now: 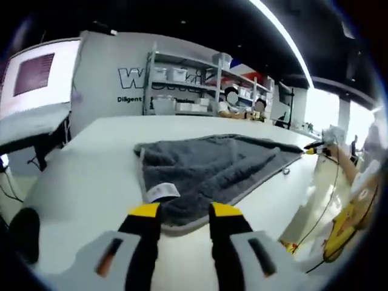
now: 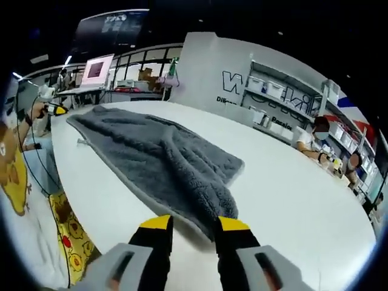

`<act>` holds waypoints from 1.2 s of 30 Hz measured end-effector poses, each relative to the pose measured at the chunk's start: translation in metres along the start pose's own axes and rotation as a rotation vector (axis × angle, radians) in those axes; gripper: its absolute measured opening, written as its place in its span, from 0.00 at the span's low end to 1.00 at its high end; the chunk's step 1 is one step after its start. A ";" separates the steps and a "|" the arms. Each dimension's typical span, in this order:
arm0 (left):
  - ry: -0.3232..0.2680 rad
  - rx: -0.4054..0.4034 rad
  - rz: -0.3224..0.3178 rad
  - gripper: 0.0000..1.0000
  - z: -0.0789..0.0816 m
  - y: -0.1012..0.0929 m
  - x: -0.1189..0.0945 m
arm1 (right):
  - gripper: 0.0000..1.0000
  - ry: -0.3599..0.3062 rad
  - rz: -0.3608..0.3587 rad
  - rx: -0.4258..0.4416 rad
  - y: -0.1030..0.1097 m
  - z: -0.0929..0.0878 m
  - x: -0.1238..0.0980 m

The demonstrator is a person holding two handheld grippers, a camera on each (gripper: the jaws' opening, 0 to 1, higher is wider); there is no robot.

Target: Fold the towel on the table until its edges align and the towel forms a compact rectangular stack.

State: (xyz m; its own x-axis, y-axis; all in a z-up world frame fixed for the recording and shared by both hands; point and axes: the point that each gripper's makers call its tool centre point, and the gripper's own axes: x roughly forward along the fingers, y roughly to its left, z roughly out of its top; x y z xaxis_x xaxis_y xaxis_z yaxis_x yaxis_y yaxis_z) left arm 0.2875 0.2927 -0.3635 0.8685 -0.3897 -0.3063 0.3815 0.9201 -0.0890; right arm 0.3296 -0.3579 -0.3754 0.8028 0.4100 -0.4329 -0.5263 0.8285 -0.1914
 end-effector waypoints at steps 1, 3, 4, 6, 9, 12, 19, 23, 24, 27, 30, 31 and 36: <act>-0.008 -0.006 -0.010 0.48 0.002 -0.001 -0.002 | 0.36 -0.015 0.006 0.007 0.001 0.003 -0.002; -0.033 -0.034 -0.030 0.55 0.006 -0.004 -0.006 | 0.43 -0.058 0.024 0.029 0.005 0.013 -0.008; -0.039 -0.039 -0.035 0.59 0.007 -0.005 -0.007 | 0.49 -0.072 0.036 0.036 0.008 0.016 -0.012; -0.053 -0.048 -0.050 0.68 0.009 -0.008 -0.011 | 0.55 -0.104 0.055 0.054 0.012 0.023 -0.019; -0.064 -0.058 -0.069 0.79 0.011 -0.011 -0.016 | 0.68 -0.139 0.089 0.082 0.019 0.030 -0.029; -0.078 -0.073 -0.080 0.85 0.012 -0.013 -0.021 | 0.83 -0.134 0.103 0.105 0.023 0.030 -0.033; -0.086 -0.060 -0.065 0.94 0.016 -0.010 -0.024 | 0.92 -0.101 0.071 0.116 0.020 0.025 -0.035; -0.088 -0.048 -0.073 0.99 0.018 -0.012 -0.024 | 0.99 -0.092 0.062 0.129 0.016 0.025 -0.034; -0.087 -0.047 -0.075 0.99 0.019 -0.013 -0.024 | 0.99 -0.093 0.062 0.131 0.016 0.026 -0.034; -0.086 -0.042 -0.076 0.99 0.019 -0.014 -0.023 | 0.99 -0.089 0.061 0.139 0.016 0.026 -0.034; -0.090 -0.043 -0.077 0.99 0.019 -0.014 -0.024 | 0.99 -0.080 0.053 0.137 0.014 0.025 -0.034; -0.093 -0.044 -0.078 0.99 0.019 -0.014 -0.025 | 0.99 -0.078 0.052 0.138 0.014 0.024 -0.034; -0.093 -0.040 -0.071 0.99 0.020 -0.011 -0.027 | 0.99 -0.076 0.048 0.140 0.011 0.023 -0.035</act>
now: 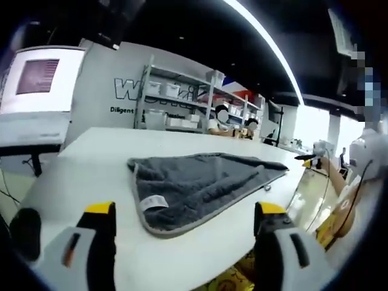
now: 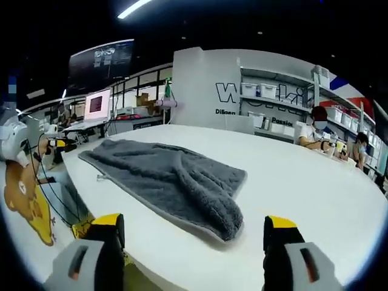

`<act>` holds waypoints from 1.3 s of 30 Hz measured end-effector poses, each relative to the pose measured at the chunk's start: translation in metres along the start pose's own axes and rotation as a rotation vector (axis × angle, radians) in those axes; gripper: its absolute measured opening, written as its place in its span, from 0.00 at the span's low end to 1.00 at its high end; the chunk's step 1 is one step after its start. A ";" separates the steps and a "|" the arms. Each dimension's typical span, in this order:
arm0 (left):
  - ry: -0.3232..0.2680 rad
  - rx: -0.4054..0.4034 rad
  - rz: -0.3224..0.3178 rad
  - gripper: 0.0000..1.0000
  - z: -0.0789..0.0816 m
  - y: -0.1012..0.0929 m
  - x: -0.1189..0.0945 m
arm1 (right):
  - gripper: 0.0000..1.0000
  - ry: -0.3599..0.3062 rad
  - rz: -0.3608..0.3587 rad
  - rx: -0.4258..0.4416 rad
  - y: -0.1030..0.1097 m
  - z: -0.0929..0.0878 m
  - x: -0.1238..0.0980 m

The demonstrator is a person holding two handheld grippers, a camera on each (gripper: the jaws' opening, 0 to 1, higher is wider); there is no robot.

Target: Fold the towel on the table until its edges align and the towel forms a compact rectangular stack.

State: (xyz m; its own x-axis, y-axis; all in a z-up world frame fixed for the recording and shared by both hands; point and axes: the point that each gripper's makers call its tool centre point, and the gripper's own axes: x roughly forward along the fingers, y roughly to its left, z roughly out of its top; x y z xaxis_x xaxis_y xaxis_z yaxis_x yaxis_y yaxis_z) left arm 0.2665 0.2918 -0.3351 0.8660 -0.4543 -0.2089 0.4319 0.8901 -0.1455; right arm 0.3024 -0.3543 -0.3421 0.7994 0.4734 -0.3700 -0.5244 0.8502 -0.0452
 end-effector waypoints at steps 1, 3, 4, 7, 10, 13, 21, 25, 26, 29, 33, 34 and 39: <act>0.000 0.000 0.000 0.99 0.000 0.000 0.000 | 0.99 0.000 0.000 0.001 -0.001 0.000 0.000; 0.003 0.004 0.003 0.99 0.001 0.001 0.000 | 0.99 0.001 -0.002 0.002 -0.003 0.000 -0.001; 0.005 0.005 0.003 0.99 0.002 0.001 0.001 | 0.99 0.002 -0.004 0.003 -0.004 0.000 -0.001; 0.016 0.009 -0.004 0.99 0.003 0.003 0.005 | 0.99 0.003 -0.006 0.006 -0.009 0.002 -0.002; 0.017 0.019 -0.034 0.99 0.011 0.003 0.013 | 0.99 0.004 -0.008 0.005 -0.014 0.006 -0.001; 0.028 0.023 -0.095 0.99 0.021 0.000 0.029 | 0.99 0.010 0.000 -0.007 -0.022 0.015 0.003; 0.079 0.122 -0.229 0.98 0.055 0.004 0.078 | 0.99 0.078 0.087 -0.081 -0.049 0.030 0.030; 0.099 0.155 -0.276 0.98 0.065 0.015 0.105 | 0.98 0.103 0.108 -0.116 -0.065 0.039 0.048; 0.108 0.155 -0.283 0.97 0.066 0.018 0.112 | 0.98 0.099 0.119 -0.128 -0.068 0.043 0.055; 0.142 0.144 -0.300 0.97 0.065 0.030 0.133 | 0.95 0.097 0.144 -0.141 -0.072 0.051 0.072; 0.185 0.154 -0.294 0.96 0.065 0.051 0.159 | 0.91 0.116 0.157 -0.161 -0.078 0.056 0.096; 0.199 0.153 -0.282 0.95 0.065 0.057 0.166 | 0.91 0.125 0.158 -0.161 -0.080 0.056 0.103; 0.251 0.129 -0.259 0.91 0.064 0.079 0.201 | 0.84 0.150 0.154 -0.158 -0.094 0.059 0.137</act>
State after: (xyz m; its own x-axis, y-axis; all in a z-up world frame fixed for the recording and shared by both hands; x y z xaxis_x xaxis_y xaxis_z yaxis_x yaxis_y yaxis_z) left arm 0.4911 0.2729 -0.3269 0.6422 -0.6452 -0.4139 0.6704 0.7346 -0.1048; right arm 0.4790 -0.3557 -0.3339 0.6607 0.5450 -0.5162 -0.6850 0.7189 -0.1176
